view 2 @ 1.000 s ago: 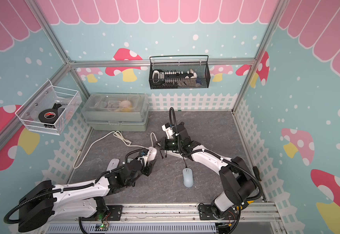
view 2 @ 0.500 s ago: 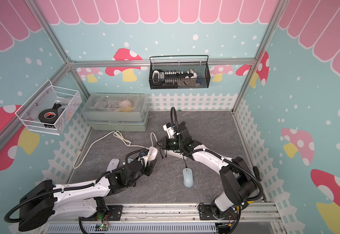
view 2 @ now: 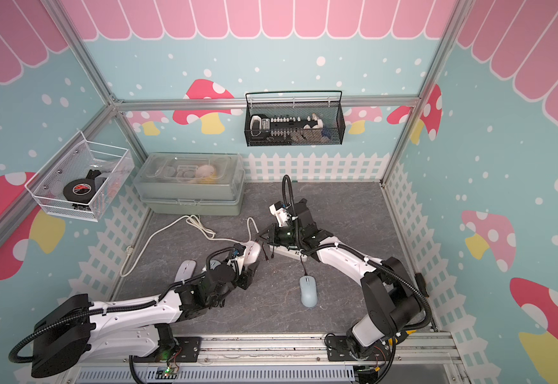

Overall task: Unplug the wireless mouse
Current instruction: Remove the power cord from the mouse.

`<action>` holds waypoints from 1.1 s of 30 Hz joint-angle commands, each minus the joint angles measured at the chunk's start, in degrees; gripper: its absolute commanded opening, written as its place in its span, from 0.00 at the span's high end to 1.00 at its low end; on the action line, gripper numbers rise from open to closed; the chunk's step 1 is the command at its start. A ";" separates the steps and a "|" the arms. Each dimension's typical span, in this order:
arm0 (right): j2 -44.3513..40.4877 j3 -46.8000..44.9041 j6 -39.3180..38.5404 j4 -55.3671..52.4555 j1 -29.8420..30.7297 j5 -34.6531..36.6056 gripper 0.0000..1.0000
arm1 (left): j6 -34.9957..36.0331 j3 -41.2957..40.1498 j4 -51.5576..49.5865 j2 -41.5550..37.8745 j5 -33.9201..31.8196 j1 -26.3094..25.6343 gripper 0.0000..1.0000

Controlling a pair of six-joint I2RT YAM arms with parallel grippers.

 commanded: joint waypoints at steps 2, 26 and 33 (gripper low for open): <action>-0.21 3.39 0.24 6.95 -4.29 6.97 1.00 | -1.53 -2.26 -5.91 -0.74 0.18 -1.50 0.58; 3.70 6.06 2.69 9.28 -8.16 5.49 1.00 | -2.30 -3.37 -8.44 -3.71 -0.72 -2.94 0.59; 4.54 5.86 4.33 11.57 -8.20 3.53 1.00 | -2.33 -3.68 -8.71 -5.24 -2.67 -3.08 0.58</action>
